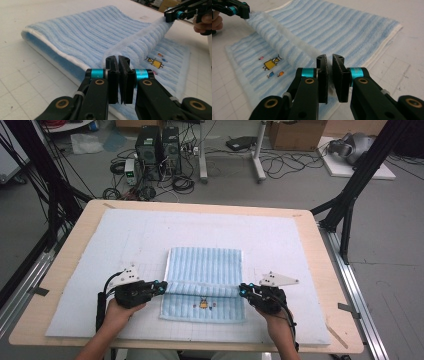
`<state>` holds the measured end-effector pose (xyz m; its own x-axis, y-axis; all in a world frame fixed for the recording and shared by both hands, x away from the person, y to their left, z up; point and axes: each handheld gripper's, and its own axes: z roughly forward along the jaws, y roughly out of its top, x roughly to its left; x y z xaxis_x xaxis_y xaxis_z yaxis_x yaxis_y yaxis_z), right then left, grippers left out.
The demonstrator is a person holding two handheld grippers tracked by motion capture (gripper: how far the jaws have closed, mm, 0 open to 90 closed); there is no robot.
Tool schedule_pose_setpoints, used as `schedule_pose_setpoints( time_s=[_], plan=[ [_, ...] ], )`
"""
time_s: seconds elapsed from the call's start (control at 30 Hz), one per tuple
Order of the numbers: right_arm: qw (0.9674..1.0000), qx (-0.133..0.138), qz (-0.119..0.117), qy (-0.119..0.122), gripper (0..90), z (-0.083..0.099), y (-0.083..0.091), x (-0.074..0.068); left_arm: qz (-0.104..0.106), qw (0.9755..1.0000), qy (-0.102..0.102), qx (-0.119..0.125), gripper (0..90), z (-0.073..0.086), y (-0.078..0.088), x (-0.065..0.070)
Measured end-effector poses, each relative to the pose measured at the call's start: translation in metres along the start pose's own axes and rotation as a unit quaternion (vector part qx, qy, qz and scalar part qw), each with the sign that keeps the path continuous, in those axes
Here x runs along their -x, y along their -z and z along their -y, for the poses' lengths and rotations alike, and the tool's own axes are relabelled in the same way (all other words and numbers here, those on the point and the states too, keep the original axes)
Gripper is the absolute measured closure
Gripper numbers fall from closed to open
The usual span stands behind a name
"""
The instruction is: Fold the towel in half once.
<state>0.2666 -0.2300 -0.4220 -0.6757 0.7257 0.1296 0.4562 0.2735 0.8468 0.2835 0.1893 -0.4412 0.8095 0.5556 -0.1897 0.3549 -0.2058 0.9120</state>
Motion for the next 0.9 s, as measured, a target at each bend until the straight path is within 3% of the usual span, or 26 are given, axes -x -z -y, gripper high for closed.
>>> schedule_pose_setpoints(
  time_s=[0.37, 0.47, 0.77, 0.9],
  plan=[
    [0.9999, -0.011, -0.004, 0.01, 82.7, 0.011, 0.007, -0.011, 0.01, 0.9999, -0.003, -0.01, 85.3, 0.009, 0.006, 0.011],
    [0.9997, -0.02, -0.005, 0.013, 82.6, 0.013, 0.006, -0.012, 0.004, 0.9998, -0.007, -0.017, 82.7, 0.01, 0.008, 0.012],
    [0.9991, -0.032, -0.012, 0.023, 82.0, 0.017, 0.008, -0.014, -0.006, 0.9999, 0.012, 0.01, 68.5, 0.009, 0.017, 0.006],
    [0.9984, -0.041, -0.031, 0.025, 81.3, 0.019, 0.01, -0.015, -0.015, 0.9995, 0.021, 0.021, 61.9, 0.007, 0.017, 0.003]
  ],
)
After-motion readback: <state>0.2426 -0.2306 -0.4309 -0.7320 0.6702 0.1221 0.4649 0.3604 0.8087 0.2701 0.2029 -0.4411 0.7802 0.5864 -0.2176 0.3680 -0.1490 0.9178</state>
